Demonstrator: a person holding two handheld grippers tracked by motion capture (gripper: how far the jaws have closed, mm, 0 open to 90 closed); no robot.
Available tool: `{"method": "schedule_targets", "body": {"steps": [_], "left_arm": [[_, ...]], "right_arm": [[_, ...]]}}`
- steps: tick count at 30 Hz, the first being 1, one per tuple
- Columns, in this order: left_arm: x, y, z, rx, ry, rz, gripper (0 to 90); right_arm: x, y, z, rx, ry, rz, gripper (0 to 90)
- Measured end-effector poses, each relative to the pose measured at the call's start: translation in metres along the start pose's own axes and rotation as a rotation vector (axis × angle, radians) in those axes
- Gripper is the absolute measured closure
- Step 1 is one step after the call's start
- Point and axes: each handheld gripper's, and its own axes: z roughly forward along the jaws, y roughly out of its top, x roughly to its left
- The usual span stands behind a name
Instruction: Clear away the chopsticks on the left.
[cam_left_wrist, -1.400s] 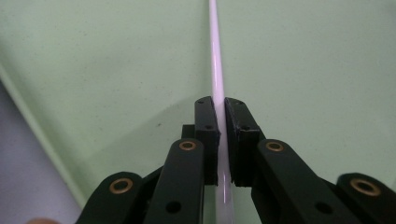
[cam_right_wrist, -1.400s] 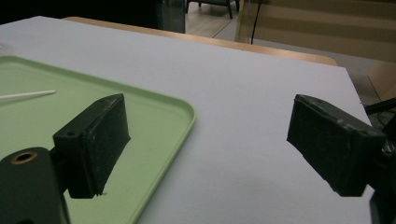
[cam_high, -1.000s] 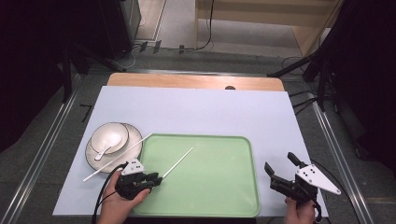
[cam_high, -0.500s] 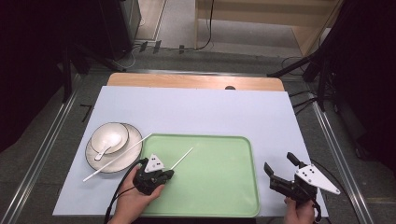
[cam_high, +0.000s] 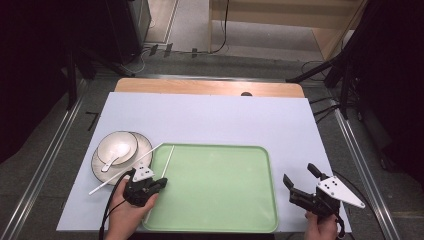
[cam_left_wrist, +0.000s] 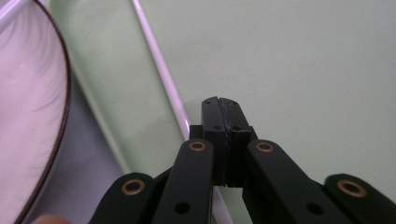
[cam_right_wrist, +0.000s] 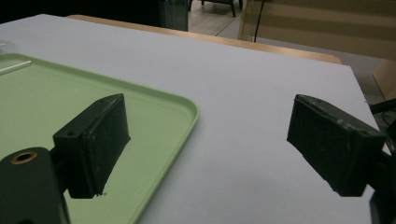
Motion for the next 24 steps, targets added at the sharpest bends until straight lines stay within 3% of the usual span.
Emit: {"method": "schedule_targets", "body": {"steps": [4,7,12,15,18,21,23,24], "left_arm": [[0.0065,-0.0031,-0.0046,-0.001,0.014,-0.008,90.0],[0.01,-0.0051,-0.0079,-0.012,-0.004,-0.017,90.0],[0.0074,-0.0059,-0.0046,-0.016,-0.002,0.027,90.0],[0.0103,-0.0058,-0.0041,-0.022,-0.022,0.027,87.8],[0.0091,-0.0061,-0.0041,-0.026,-0.015,0.042,85.5],[0.0079,-0.0057,-0.0043,-0.022,-0.032,0.061,79.3],[0.008,-0.0049,-0.0043,-0.016,-0.062,0.068,67.8],[0.0078,-0.0044,-0.0043,-0.012,-0.078,0.075,67.8]], "right_arm": [[-0.0004,0.0,-0.0004,-0.001,0.0,0.0,12.9],[-0.0009,-0.0002,-0.0008,0.0,0.0,0.003,12.9],[-0.001,-0.0004,-0.0001,0.001,0.001,0.003,12.9],[-0.0001,-0.0004,0.0001,0.002,0.004,0.001,12.9],[0.0005,-0.0003,0.0004,0.002,0.004,0.0,12.9],[0.0015,-0.0002,0.001,0.003,0.006,0.0,12.9],[0.0025,-0.0002,0.0017,0.005,0.01,-0.002,12.9],[0.0025,-0.0002,0.0017,0.005,0.01,-0.002,12.9]]}}
